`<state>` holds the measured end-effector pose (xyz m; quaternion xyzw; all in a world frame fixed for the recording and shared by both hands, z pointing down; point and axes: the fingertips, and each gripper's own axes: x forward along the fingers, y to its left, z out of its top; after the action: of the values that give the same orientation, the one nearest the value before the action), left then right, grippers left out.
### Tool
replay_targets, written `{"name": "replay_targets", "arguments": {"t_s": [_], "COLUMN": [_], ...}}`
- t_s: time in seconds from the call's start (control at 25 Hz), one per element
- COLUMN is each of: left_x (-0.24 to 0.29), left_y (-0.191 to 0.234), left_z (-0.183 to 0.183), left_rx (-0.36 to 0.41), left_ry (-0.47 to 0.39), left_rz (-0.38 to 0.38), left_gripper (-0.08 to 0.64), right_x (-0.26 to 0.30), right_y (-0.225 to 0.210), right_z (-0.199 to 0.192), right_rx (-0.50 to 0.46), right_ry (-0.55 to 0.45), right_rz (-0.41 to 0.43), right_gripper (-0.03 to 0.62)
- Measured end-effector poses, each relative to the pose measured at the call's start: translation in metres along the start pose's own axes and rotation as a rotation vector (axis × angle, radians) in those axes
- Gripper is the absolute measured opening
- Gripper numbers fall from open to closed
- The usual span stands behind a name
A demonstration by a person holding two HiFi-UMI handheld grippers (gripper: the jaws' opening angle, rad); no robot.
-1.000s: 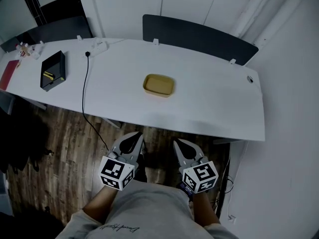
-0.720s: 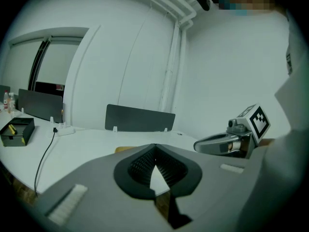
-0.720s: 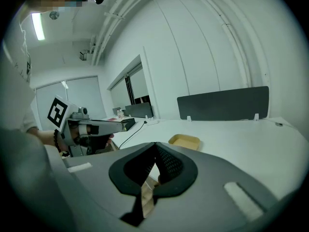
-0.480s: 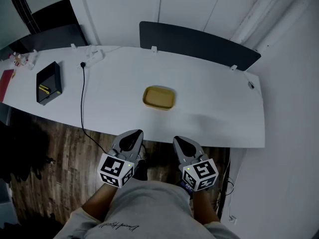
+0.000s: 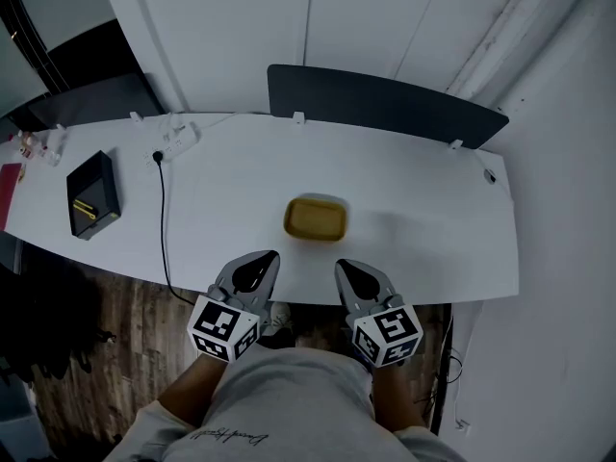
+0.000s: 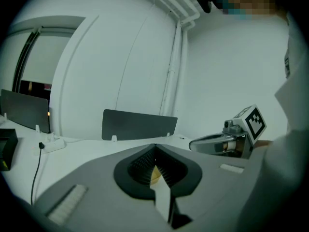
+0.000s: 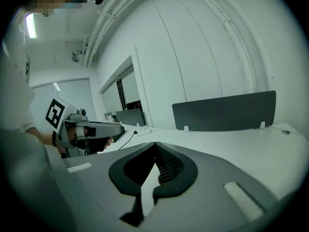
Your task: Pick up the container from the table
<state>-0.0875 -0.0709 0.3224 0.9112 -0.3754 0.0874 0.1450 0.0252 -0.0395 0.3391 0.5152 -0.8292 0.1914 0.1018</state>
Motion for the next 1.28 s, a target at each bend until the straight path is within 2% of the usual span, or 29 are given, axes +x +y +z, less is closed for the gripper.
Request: {"name": "replay_targets", "arguments": {"t_s": [0.28,0.8,1.28], "left_x": [0.018,0.030,0.052], "left_y": [0.023,0.020,0.027], "left_z": [0.019,0.023,0.020], "left_rx": [0.016,-0.005,-0.018], "left_ry": [-0.004,0.018,0.042], "left_rz": [-0.030,-0.038,0.005], "left_gripper": [0.002,0.002,0.002], "right_x": [0.022,0.023,0.033], "right_y": [-0.007,-0.022,-0.050], "right_z": [0.017,0.024,0.023], "right_rx": [-0.005,-0.007,-0.007], "right_ry": [-0.002,0.027,0.081], "right_rz": [-0.034,-0.037,-0.012], "right_gripper": [0.015,0.015,0.015]}}
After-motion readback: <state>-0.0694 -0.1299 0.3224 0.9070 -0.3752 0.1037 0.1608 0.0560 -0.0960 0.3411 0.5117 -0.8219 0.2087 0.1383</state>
